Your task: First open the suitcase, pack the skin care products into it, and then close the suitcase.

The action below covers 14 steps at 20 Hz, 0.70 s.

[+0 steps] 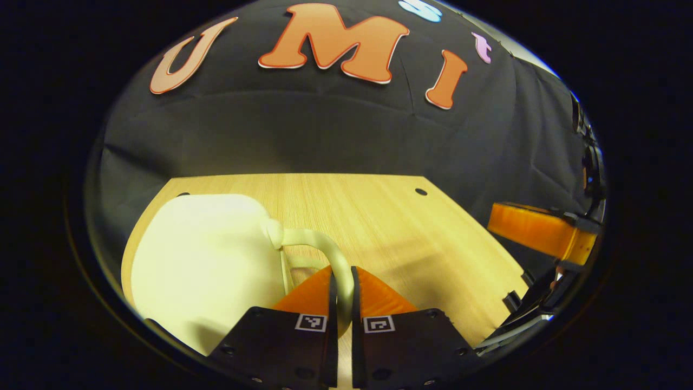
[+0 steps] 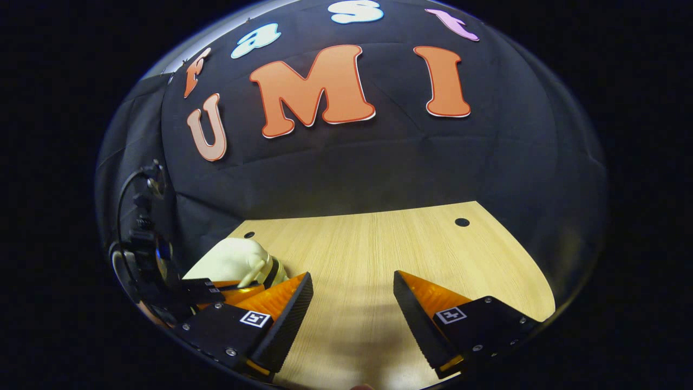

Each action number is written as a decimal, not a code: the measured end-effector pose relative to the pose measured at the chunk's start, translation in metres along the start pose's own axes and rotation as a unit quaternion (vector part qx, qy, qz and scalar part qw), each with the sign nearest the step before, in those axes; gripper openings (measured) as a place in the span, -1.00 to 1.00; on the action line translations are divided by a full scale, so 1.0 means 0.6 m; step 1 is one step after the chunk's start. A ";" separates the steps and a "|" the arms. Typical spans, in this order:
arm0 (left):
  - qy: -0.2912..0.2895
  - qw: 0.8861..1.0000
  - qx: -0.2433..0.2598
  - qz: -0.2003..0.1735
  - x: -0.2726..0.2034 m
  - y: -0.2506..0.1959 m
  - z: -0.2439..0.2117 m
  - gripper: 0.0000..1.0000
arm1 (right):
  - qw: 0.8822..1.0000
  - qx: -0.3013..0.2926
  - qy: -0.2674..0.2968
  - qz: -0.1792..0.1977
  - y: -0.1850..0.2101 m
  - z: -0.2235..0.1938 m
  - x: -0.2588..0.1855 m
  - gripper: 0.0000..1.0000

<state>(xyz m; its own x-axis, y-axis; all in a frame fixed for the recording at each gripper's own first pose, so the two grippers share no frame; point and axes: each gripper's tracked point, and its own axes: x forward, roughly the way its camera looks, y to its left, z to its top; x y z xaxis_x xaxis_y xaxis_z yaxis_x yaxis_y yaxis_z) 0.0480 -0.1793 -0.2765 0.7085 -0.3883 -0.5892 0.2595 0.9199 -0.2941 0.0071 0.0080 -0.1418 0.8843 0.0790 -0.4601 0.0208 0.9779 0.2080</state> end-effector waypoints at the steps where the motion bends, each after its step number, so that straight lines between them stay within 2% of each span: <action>1: 0.012 1.000 0.017 0.017 0.007 -0.005 -0.017 -0.79 | 1.000 -0.003 -0.001 -0.001 -0.006 -0.002 0.000 0.91; 2: 0.024 0.999 0.032 0.023 0.014 -0.013 -0.033 -0.79 | 1.000 -0.005 0.000 0.001 -0.010 -0.003 0.000 0.91; 3: 0.028 0.998 0.038 0.029 0.019 -0.016 -0.040 -0.63 | 1.000 -0.007 -0.002 0.000 -0.014 -0.001 0.001 0.91; 4: 0.027 0.999 0.036 0.027 0.018 -0.025 -0.046 -0.65 | 1.000 -0.009 -0.004 0.000 -0.019 0.002 0.000 0.90; 6: 0.007 0.998 0.047 0.040 0.006 -0.031 -0.030 -0.07 | 1.000 -0.012 -0.010 -0.001 -0.027 0.005 -0.005 0.90; 9: -0.047 0.994 0.074 0.065 -0.035 -0.040 0.027 0.64 | 0.999 -0.025 -0.037 -0.002 -0.029 0.027 -0.013 0.90; 13: -0.132 0.987 0.047 0.081 -0.107 -0.048 0.135 0.90 | 0.996 -0.043 -0.077 0.003 -0.013 0.064 -0.029 0.90; 14: -0.155 0.983 0.041 0.085 -0.131 -0.045 0.162 0.90 | 0.995 -0.045 -0.085 0.004 -0.008 0.073 -0.033 0.90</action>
<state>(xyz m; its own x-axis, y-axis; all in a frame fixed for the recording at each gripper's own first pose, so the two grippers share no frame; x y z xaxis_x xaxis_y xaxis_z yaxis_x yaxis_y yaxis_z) 0.0492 -0.1681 -0.1488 0.9094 -0.2037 -0.3627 0.1625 0.9766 -0.1411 0.0098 -0.0066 -0.0957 0.9504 0.0602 -0.3053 -0.0216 0.9915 0.1283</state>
